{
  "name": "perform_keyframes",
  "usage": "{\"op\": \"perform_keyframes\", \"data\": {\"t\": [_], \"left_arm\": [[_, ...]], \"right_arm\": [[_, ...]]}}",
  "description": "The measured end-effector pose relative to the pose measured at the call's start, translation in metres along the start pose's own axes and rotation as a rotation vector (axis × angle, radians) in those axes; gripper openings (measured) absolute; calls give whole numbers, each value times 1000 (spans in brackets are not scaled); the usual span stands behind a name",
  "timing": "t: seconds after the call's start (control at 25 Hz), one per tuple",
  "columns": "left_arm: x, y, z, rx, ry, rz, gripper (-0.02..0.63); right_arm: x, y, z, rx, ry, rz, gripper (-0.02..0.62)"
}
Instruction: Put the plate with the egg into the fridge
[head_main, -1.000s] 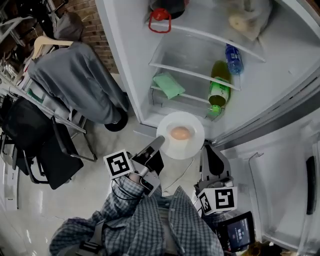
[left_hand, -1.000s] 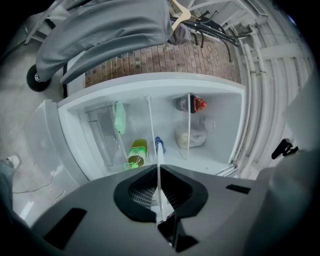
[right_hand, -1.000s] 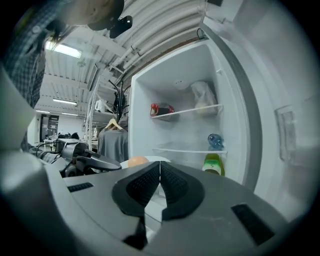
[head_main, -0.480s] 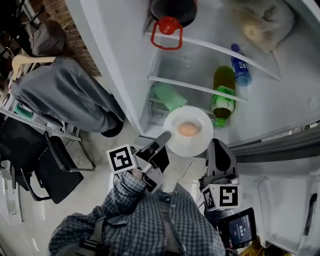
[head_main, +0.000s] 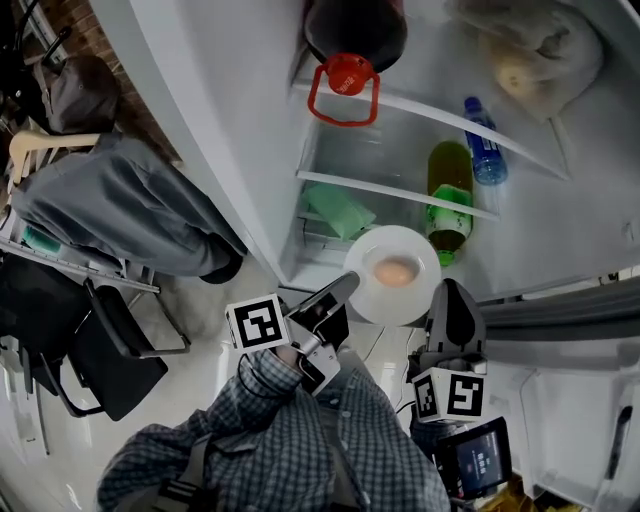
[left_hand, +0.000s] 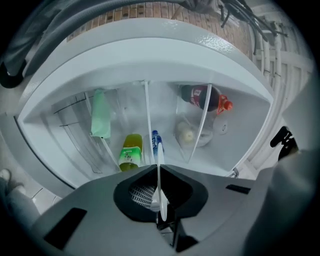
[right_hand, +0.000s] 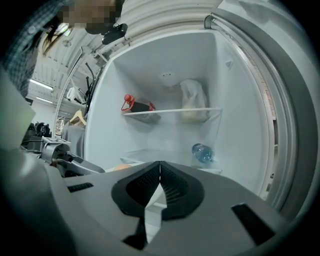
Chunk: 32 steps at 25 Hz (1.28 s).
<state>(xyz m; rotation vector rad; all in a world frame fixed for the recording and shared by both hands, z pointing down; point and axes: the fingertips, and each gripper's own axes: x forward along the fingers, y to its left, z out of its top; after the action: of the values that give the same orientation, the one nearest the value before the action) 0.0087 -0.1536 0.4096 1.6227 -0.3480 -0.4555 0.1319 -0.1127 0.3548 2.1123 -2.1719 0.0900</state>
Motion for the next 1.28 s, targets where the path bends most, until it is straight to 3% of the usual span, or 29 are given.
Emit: {"op": "perform_keyframes", "data": {"t": [0.32, 0.64, 1.0, 1.28], "left_arm": [[19, -6, 13, 13, -8, -10, 20], [39, -11, 29, 35, -63, -5, 20], [58, -16, 56, 66, -155, 8, 20], [70, -21, 72, 96, -201, 7, 20]], "right_arm": [[24, -18, 13, 10, -12, -31, 6], [44, -23, 17, 12, 6, 43, 8], [65, -34, 15, 174, 63, 154, 12], [75, -26, 8, 374, 94, 276, 97]]}}
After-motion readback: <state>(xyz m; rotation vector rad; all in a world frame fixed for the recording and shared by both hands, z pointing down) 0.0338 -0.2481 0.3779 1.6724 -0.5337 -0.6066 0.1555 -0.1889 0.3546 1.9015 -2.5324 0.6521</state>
